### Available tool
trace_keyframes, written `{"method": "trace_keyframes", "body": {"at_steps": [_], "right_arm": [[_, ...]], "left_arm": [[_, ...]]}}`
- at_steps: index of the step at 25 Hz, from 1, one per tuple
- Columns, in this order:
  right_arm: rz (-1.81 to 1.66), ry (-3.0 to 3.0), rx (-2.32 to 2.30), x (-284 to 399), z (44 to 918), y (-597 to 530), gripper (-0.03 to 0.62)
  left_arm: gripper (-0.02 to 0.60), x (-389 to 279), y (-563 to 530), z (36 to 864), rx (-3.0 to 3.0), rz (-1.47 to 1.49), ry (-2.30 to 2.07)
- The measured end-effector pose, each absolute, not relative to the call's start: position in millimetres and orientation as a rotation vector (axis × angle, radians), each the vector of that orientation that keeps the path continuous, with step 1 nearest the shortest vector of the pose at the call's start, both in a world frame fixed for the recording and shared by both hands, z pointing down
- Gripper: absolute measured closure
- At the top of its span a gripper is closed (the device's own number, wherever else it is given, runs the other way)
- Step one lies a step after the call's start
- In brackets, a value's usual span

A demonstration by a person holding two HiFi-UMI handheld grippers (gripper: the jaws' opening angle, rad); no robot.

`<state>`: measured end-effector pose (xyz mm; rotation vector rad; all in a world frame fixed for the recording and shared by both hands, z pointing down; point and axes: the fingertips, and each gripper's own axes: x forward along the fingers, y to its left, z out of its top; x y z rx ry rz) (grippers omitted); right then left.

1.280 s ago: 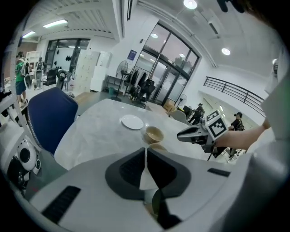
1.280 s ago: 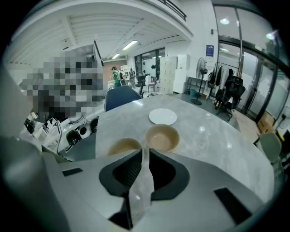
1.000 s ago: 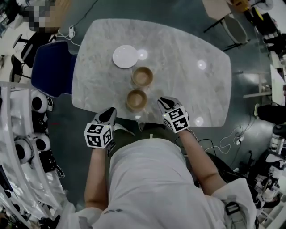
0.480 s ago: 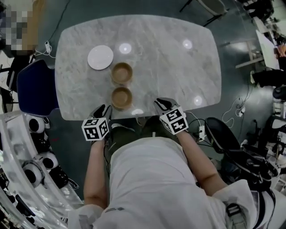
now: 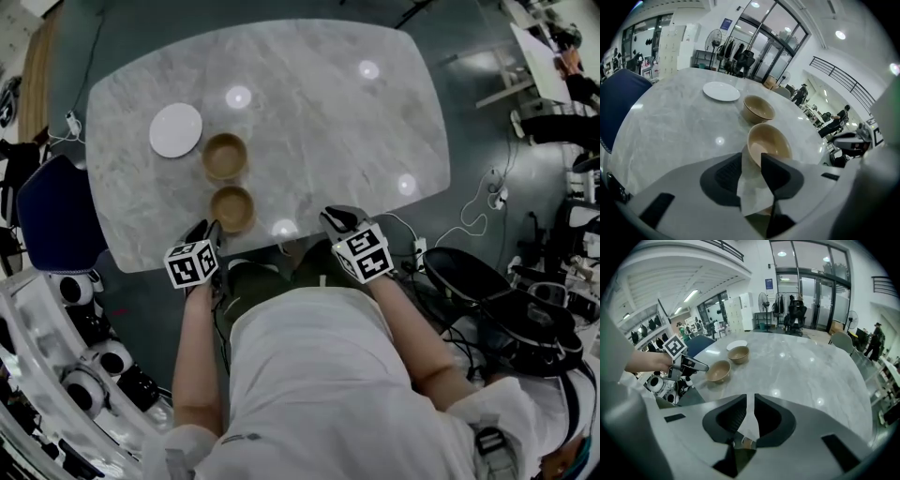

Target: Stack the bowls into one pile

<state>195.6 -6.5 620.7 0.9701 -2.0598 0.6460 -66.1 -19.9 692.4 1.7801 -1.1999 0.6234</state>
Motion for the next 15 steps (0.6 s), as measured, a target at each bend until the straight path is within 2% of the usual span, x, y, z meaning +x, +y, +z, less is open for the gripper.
{"method": "trace_keyframes", "body": {"at_steps": [6, 9, 15], "right_arm": [[0.668, -2.038, 1.009, 207, 623, -3, 0.531], [0.678, -2.032, 1.024, 213, 624, -8, 0.533], [0.673, -2.033, 1.034, 214, 620, -8, 0.537]], "left_arm": [[0.472, -62, -25, 701, 1.778, 0.631, -1.17], [0.52, -57, -31, 705, 1.776, 0.648, -1.176], [0.561, -59, -35, 705, 1.76, 0.659, -1.184]]}}
